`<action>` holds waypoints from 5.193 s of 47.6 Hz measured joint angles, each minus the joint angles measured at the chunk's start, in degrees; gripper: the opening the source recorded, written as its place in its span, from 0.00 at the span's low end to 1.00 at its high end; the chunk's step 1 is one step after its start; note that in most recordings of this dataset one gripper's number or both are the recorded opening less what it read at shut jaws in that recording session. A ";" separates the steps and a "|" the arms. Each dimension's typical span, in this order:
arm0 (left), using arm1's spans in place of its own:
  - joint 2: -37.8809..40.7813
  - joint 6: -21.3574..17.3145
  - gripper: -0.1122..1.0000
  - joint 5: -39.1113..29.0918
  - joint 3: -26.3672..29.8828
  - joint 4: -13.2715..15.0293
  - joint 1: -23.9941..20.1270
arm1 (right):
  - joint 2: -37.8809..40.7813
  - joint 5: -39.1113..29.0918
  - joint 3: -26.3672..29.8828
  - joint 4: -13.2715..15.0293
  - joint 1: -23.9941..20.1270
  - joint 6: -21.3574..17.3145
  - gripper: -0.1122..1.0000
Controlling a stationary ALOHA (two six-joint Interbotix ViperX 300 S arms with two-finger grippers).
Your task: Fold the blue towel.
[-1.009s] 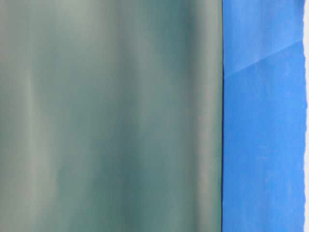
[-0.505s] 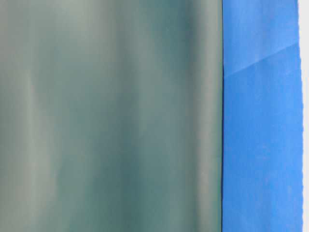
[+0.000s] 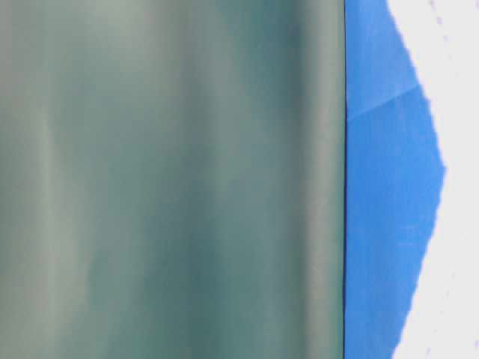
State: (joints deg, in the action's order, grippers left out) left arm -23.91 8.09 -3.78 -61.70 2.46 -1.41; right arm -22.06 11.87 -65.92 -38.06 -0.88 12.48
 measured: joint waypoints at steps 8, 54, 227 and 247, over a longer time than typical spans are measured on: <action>-7.38 0.18 0.11 -2.90 0.70 0.00 3.34 | -7.82 -4.75 -0.18 0.26 0.00 0.00 0.06; 15.73 5.54 0.11 9.76 20.65 0.00 9.93 | 2.81 -5.63 12.74 5.45 22.06 12.66 0.06; 33.13 18.46 0.21 40.43 14.77 4.75 15.29 | 39.46 -9.76 44.91 5.27 27.77 19.95 0.16; 31.64 18.90 0.92 37.18 14.50 6.06 16.70 | 39.46 -8.26 45.00 6.06 27.33 20.30 0.97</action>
State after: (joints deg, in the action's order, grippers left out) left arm 7.73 26.98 33.40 -47.20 8.53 15.29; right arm 17.40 3.60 -20.92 -31.99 26.46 32.78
